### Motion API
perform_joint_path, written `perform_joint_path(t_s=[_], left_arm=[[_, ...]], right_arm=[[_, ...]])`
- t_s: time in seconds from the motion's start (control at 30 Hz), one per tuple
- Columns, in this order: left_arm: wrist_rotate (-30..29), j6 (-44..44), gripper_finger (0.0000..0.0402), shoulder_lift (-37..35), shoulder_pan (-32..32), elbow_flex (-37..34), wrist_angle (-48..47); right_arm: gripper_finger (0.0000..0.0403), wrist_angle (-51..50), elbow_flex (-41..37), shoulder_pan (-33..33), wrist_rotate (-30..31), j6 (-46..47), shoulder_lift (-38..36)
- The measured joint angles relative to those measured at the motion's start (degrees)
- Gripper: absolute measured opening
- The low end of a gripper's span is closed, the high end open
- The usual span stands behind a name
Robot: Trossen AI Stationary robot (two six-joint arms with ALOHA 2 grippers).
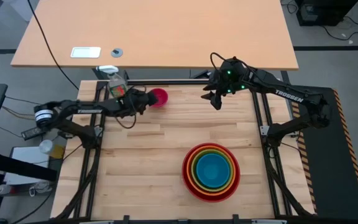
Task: Nest bowls inside each other by size order
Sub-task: Stack the pink bowl into the blue bowl
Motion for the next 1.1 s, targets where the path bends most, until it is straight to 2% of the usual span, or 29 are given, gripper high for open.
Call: perform_joint_path(t_s=[0.1,0.5,0.77,0.97,1.1], left_arm=[[1.1,-1.0,0.0192,2.2,1.7,0.0,2.0],[1.6,-1.1,0.0192,7.9,4.6,0.0,0.7],[5.5,0.4,0.0192,13.7,5.8,0.0,3.4],[6.9,1.6,0.0191,15.4,5.7,0.0,3.9],[7.1,2.9,0.0169,15.4,5.7,0.0,3.6]], right_arm=[[0.0210,-0.2,0.0,0.0,-0.2,-0.2,0.0],[0.0201,0.3,0.0,0.0,-1.1,-0.4,0.0],[0.0189,1.7,0.0,0.1,-1.1,0.2,0.0],[0.0187,2.0,0.0,0.2,-1.1,1.1,0.0],[0.0186,2.4,0.0,0.2,-1.1,1.7,0.0]])
